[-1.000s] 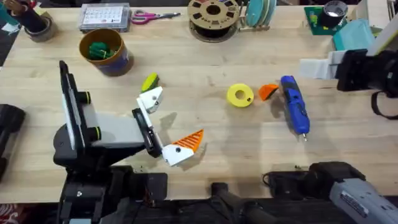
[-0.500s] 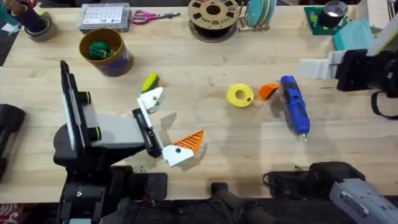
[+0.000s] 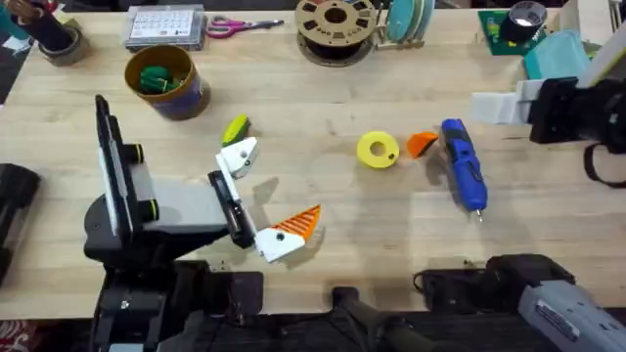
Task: Pick up the gripper from the table and insert it into the empty holder that is missing its gripper. Then pick up a screw, insert it into the mounting hole, and use the screwdriver to tighten it. Finally, clean up the table by picking up the vegetable and placing it into the bucket.
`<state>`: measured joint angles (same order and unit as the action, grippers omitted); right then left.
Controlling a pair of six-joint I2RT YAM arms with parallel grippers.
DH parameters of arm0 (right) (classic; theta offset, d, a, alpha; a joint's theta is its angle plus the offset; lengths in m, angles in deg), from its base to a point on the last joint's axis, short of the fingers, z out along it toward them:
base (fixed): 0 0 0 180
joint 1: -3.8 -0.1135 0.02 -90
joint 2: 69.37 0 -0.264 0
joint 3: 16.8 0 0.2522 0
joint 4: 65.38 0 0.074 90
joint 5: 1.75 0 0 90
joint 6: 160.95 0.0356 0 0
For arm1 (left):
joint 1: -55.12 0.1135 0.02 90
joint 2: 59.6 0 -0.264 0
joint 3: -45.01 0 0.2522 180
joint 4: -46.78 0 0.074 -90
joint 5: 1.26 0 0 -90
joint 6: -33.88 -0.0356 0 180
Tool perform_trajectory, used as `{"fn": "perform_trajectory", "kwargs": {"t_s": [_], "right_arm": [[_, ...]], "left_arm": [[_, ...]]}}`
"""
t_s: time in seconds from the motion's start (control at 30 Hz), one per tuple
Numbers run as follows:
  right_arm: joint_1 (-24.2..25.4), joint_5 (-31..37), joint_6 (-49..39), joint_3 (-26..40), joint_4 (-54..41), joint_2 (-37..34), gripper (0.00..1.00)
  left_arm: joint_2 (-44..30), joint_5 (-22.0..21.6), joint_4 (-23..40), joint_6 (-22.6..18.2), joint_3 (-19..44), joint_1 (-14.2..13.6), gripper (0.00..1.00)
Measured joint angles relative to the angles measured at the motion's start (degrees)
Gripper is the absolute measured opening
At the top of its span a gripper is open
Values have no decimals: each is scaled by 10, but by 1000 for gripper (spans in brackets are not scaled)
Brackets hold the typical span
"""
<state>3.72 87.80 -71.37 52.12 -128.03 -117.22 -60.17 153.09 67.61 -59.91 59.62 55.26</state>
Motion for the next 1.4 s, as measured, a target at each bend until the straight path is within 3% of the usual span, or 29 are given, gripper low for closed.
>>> {"fn": "perform_trajectory", "kwargs": {"t_s": [0.67, 0.8, 1.07, 1.4], "right_arm": [[0, 0, 0, 1, -2, 0, 997], [0, 0, 0, 29, -54, -5, 997], [-39, 0, 0, 151, -171, -90, 998], [-73, 0, 12, 157, -191, -202, 998]], "left_arm": [[0, 2, 0, 0, 0, 0, 986], [0, 2, 0, 0, 0, 0, 986], [0, 2, 0, 0, 0, 0, 987], [0, 2, 0, 0, 0, 0, 986]]}}
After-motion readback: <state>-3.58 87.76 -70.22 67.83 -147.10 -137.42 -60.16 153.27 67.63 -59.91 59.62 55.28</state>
